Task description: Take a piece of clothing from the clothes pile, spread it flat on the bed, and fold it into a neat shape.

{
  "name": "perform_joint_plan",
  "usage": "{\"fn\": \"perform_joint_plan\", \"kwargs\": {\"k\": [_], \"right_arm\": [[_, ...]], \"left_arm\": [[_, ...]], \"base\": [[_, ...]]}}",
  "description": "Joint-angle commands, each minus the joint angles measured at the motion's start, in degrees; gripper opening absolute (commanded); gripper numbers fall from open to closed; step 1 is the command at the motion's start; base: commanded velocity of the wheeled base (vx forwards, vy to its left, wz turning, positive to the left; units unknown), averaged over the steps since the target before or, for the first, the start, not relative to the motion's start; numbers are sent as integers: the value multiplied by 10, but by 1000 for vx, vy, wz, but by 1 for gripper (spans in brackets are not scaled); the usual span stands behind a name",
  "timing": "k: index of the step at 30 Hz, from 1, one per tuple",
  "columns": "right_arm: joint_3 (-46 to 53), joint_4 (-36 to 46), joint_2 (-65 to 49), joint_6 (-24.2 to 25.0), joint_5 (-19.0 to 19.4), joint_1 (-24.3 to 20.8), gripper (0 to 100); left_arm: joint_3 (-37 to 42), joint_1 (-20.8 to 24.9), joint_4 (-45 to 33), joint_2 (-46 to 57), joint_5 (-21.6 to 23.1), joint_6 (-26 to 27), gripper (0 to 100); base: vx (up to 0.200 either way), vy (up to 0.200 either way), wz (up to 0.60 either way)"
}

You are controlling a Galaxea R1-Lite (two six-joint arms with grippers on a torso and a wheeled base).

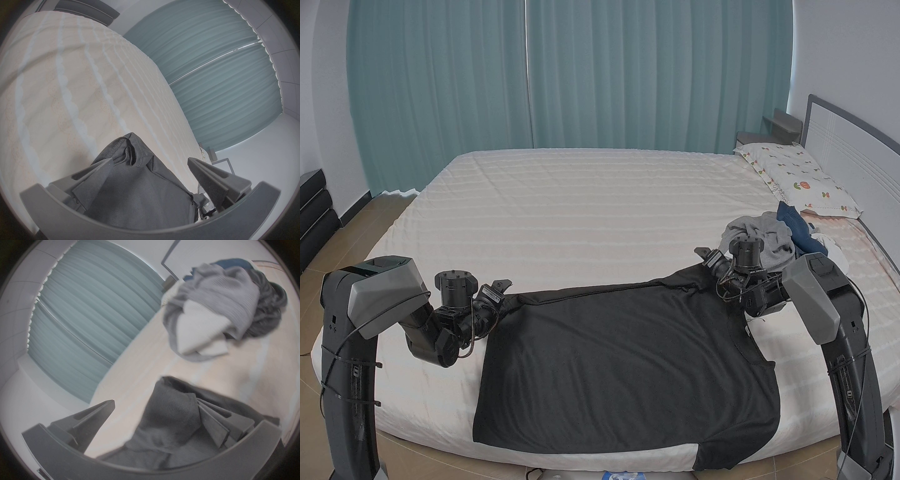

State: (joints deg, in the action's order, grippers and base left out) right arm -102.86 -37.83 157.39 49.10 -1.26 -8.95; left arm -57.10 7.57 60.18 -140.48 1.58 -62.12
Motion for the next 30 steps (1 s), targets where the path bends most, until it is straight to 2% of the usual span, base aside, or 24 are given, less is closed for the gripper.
{"fn": "perform_joint_plan", "kwargs": {"k": [1, 5, 13, 20, 30], "right_arm": [[-117, -54, 26, 3, -19, 0, 100], [-117, -89, 38, 0, -31, 12, 100], [-117, -86, 69, -9, -36, 13, 100], [-16, -91, 18, -49, -27, 36, 100], [16, -86, 30, -72, -25, 50, 100]], "left_arm": [[0, 0, 0, -2, -1, 1, 100], [-1, 0, 0, -1, -1, 0, 100], [-2, 1, 0, -2, -2, 1, 100], [-4, 1, 0, -3, -2, 1, 100], [-4, 1, 1, -4, -2, 2, 100]], "base": [[0, 0, 0], [0, 0, 0], [0, 0, 0], [0, 0, 0], [0, 0, 0]]}}
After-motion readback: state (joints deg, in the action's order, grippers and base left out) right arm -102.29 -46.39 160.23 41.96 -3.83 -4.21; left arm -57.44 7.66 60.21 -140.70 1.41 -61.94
